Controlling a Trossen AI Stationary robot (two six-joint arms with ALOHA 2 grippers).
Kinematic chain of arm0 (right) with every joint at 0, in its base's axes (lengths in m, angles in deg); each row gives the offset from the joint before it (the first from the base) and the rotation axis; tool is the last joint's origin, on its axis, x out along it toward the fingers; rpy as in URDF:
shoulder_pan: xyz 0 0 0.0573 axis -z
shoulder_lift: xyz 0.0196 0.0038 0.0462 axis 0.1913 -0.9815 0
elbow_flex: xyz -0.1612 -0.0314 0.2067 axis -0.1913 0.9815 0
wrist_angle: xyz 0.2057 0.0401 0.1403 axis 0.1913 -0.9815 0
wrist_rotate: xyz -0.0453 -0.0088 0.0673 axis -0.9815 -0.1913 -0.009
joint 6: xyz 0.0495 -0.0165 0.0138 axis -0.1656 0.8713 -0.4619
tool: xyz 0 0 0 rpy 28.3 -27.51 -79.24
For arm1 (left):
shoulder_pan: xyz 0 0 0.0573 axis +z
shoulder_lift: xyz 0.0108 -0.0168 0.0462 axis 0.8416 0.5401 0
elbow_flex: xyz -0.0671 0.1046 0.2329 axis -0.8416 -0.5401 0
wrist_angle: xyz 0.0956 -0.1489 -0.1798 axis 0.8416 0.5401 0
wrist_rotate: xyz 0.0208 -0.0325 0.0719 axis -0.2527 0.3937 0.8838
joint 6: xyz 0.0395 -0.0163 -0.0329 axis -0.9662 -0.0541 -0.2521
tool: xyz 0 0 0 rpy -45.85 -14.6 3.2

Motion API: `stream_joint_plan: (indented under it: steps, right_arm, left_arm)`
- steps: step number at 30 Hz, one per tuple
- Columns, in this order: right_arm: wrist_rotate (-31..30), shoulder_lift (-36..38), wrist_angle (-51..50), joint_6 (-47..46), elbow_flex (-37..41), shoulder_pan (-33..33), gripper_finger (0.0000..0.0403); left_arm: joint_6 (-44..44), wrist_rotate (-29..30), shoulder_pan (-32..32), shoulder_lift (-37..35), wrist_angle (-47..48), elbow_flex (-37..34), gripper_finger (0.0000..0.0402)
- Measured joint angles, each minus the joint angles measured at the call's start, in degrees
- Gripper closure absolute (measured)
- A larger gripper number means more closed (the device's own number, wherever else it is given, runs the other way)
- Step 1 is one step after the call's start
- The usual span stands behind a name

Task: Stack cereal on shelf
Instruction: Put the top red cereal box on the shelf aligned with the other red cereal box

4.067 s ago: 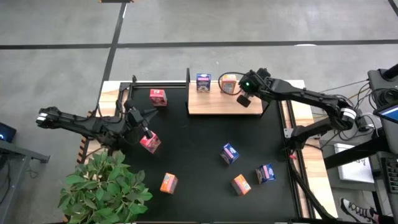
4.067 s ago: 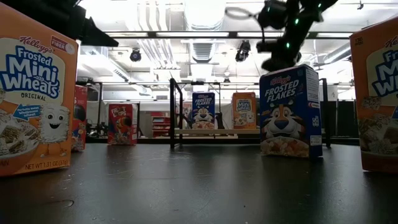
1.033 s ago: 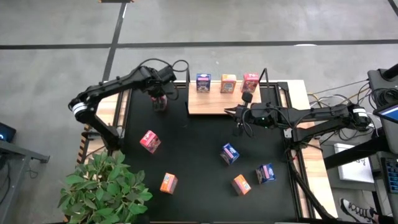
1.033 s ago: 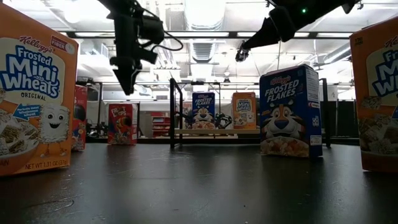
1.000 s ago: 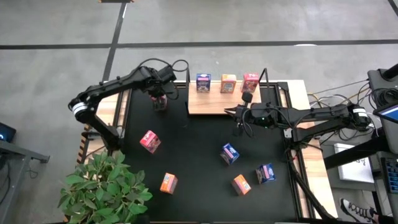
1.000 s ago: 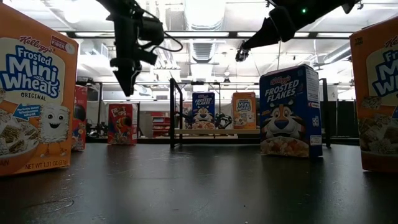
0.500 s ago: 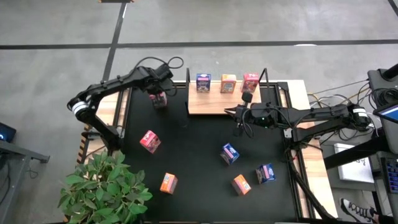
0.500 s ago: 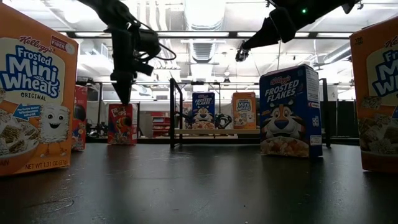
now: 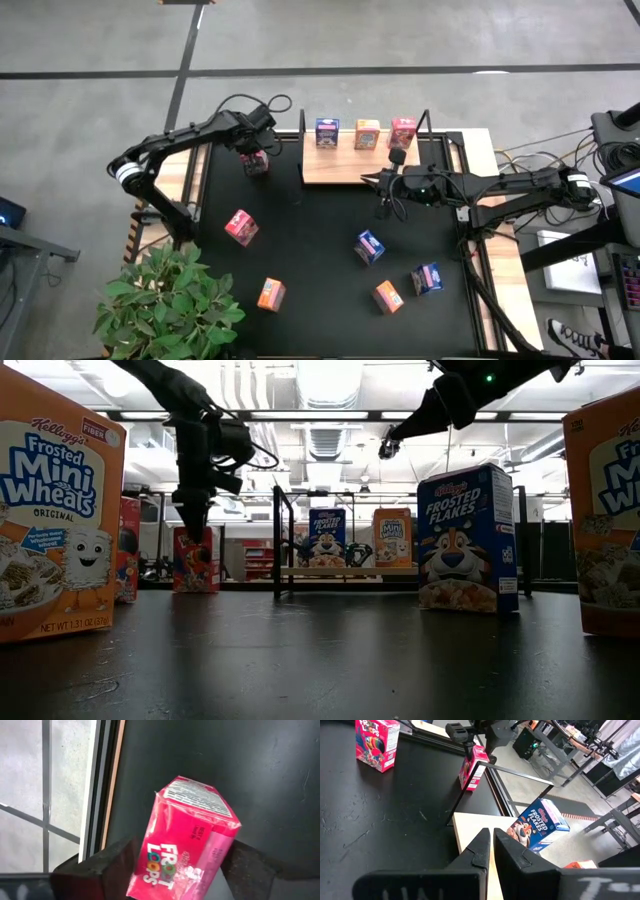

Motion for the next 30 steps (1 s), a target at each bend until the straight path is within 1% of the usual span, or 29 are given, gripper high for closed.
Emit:
stream_joint_plan:
  steps: [6, 10, 17, 22, 30]
  right_arm:
    - [0.0, 0.0, -0.02, -0.01, 0.0, 0.0, 0.039]
    - [0.0, 0.0, -0.02, -0.01, 0.0, 0.0, 0.039]
    - [-0.02, 0.02, -0.31, 0.05, 0.0, 0.0, 0.039]
    - [-0.02, 0.07, -0.37, 0.01, 0.0, 0.0, 0.039]
    - [-0.06, 0.13, -1.66, -0.29, 0.02, 0.02, 0.039]
  left_arm:
    - [0.49, 0.0, -0.03, 0.0, 0.07, 0.55, 0.0214]
    - [2.78, -0.29, -0.32, 0.0, 0.54, 2.36, 0.0237]
    - [10.15, -1.54, -3.78, 0.0, 4.58, 9.94, 0.0244]
    - [16.62, -1.42, -6.11, 0.0, 7.96, 17.71, 0.0245]
    - [23.07, -1.33, -7.69, -0.05, 14.49, 30.62, 0.0245]
